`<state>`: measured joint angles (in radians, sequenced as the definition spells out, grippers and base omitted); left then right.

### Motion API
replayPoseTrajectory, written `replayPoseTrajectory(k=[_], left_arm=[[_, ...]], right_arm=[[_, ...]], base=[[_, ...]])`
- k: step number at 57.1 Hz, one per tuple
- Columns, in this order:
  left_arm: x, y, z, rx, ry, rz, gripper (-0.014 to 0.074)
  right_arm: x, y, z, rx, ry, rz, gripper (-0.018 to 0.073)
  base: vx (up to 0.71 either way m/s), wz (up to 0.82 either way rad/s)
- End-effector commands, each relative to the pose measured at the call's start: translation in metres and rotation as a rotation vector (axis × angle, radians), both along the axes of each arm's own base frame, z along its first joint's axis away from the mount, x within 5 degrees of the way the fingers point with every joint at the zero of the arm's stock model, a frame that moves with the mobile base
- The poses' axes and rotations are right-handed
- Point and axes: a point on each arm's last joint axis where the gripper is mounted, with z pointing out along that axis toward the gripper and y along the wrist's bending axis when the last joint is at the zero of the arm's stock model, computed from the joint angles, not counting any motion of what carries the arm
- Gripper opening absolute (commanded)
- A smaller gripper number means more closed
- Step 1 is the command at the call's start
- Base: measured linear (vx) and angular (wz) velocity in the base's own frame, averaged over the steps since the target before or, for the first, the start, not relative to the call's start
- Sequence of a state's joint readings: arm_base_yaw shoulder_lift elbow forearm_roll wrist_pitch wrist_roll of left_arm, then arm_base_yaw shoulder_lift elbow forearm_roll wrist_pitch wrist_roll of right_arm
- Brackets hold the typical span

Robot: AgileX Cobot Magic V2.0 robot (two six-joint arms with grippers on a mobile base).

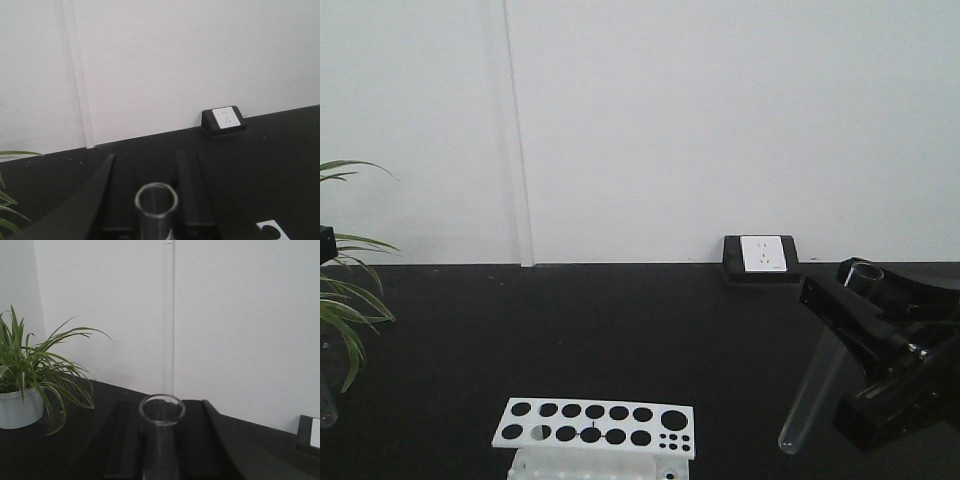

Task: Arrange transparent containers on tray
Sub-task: 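Hold both test tubes while the base drives to the yellow tray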

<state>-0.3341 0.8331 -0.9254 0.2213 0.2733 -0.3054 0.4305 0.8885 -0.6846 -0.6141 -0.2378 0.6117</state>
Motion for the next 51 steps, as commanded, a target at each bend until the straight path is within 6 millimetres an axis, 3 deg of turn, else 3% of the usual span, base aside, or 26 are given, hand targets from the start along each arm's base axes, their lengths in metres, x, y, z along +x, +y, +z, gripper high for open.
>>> replayPoseTrajectory(k=[1,51], left_arm=[[-0.0058,-0.0005,0.0199,-0.044,-0.112,-0.022,-0.0006],[-0.0052,-0.0008,0.0194,-0.043,-0.109,-0.022,-0.0006]], right_arm=[[-0.0051,0.0008,0.0182,0.049,-0.086,0.035,-0.0013],[-0.0051,0.0007,0.0181,0.049,-0.085,0.034,-0.0013]], base=[[-0.17,0.04],[-0.24,0.09]])
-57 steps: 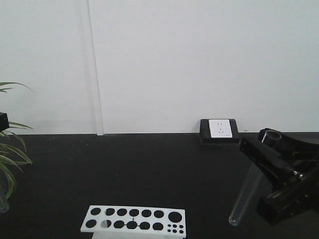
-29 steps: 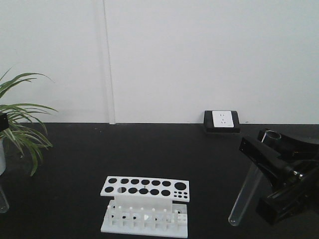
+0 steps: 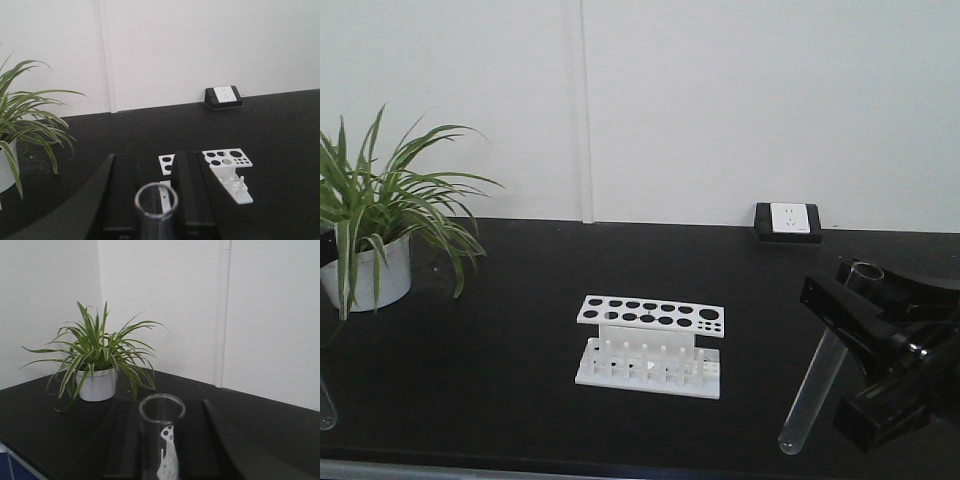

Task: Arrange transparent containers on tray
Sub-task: 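Hold both test tubes while the base drives to the yellow tray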

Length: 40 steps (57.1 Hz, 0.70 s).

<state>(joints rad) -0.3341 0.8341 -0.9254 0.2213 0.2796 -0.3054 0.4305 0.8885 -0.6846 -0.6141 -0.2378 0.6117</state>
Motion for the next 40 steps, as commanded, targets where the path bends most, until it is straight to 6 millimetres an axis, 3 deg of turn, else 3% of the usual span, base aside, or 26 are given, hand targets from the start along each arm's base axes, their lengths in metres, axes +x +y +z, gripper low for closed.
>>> replayPoseTrajectory(k=[1,22,40], left_arm=[[-0.0054,-0.0008,0.0202,-0.046,-0.116,-0.023,-0.0006],[-0.0054,-0.0008,0.0202,-0.046,-0.116,-0.023,-0.0006],[-0.0054,-0.0008,0.0202,-0.046,-0.116,-0.023,-0.0006]], right_arm=[[-0.0051,0.0007,0.0181,0.049,-0.085,0.034,-0.0013],[-0.0051,0.0007,0.0181,0.049,-0.085,0.034,-0.0011],[-0.0051,0.0007,0.0181,0.049,-0.085,0.034,-0.0011]], base=[[-0.29,0.15],[-0.31,0.21],[-0.32,0.45]])
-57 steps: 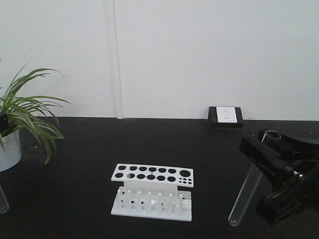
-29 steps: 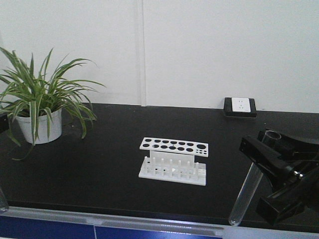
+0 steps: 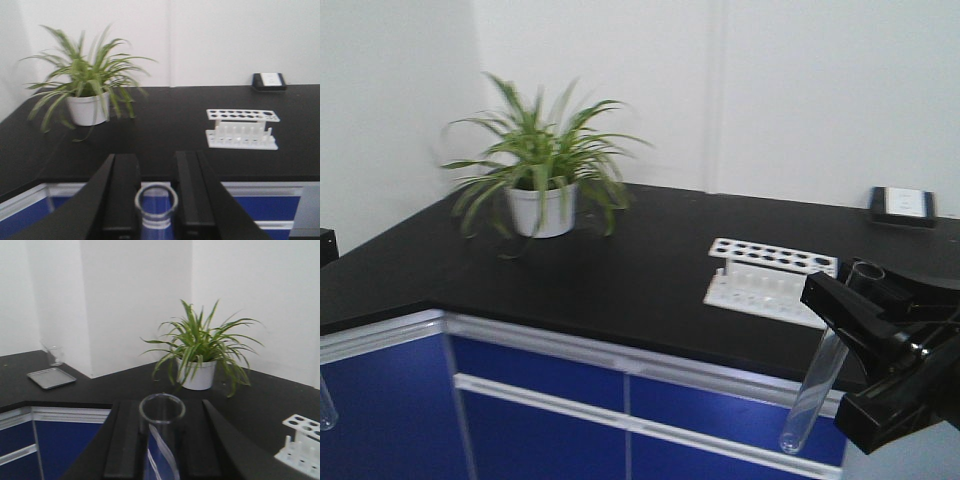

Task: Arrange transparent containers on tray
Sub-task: 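Hold both test tubes while the base drives to the yellow tray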

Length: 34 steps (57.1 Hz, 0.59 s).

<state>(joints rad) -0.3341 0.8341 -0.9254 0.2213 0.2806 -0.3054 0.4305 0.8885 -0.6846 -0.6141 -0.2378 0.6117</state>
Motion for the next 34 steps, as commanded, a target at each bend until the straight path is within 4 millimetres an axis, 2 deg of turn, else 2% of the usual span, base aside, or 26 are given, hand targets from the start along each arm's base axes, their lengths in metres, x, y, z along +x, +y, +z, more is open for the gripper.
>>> replayPoseTrajectory(k=[1,34], left_arm=[[-0.0054,-0.0008,0.0202,-0.046,-0.117,-0.024,-0.0006],[-0.0054,-0.0008,0.0202,-0.046,-0.117,-0.024,-0.0006]], right_arm=[[-0.0051,0.0007,0.0181,0.049,-0.085,0.034,-0.0011],[-0.0051,0.0007,0.0181,0.049,-0.085,0.034,-0.0011]], base=[[-0.31,0.53],[-0.29,0.54]])
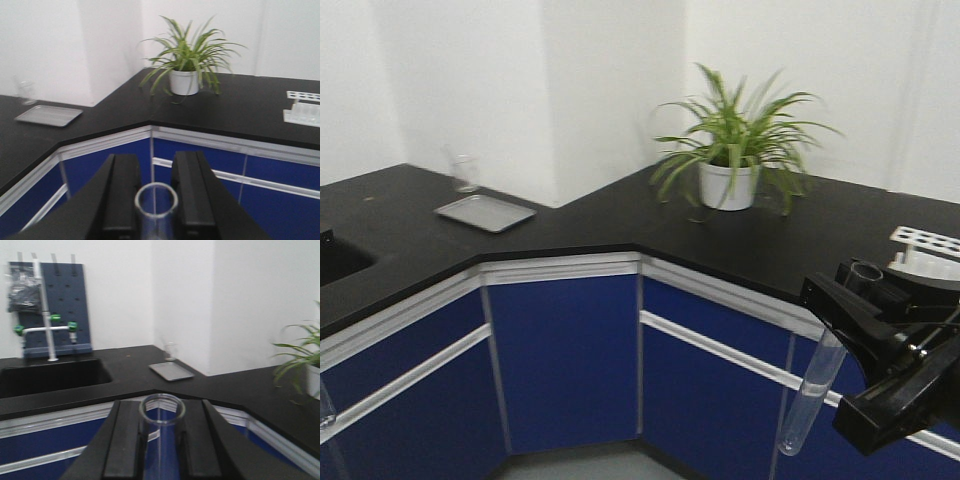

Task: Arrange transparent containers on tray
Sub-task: 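Hold both test tubes while the base drives to the yellow tray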

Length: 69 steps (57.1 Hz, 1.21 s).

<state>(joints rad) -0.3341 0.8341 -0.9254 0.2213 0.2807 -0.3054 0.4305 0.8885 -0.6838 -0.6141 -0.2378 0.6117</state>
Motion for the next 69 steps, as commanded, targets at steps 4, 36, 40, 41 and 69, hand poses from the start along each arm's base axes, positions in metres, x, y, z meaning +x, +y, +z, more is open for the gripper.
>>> replayPoseTrajectory(k=[4,36,40,41,69], left_arm=[[-0.0054,-0.0008,0.0203,-0.046,-0.117,-0.024,-0.0006],[-0.0054,-0.0008,0.0203,-0.046,-0.117,-0.024,-0.0006],[-0.0054,-0.0008,0.0203,-0.046,-0.117,-0.024,-0.0006],[-0.0054,-0.0008,0.0203,-0.046,-0.117,-0.024,-0.0006],[-0.0057,-0.0007,0.0204,-0.046,-0.118,-0.024,-0.0006]], right_arm=[[-0.0051,0.0007,0.0184,0.049,-0.086,0.034,-0.0011],[-0.0051,0.0007,0.0184,0.049,-0.086,0.034,-0.0011],[-0.0051,0.0007,0.0184,0.049,-0.086,0.034,-0.0011],[-0.0051,0.0007,0.0184,0.049,-0.086,0.034,-0.0011],[-0.0051,0.0007,0.0184,0.049,-0.086,0.034,-0.0011]], base=[[-0.26,0.50],[-0.20,0.53],[-0.13,0.59],[-0.11,0.56],[-0.03,0.56]])
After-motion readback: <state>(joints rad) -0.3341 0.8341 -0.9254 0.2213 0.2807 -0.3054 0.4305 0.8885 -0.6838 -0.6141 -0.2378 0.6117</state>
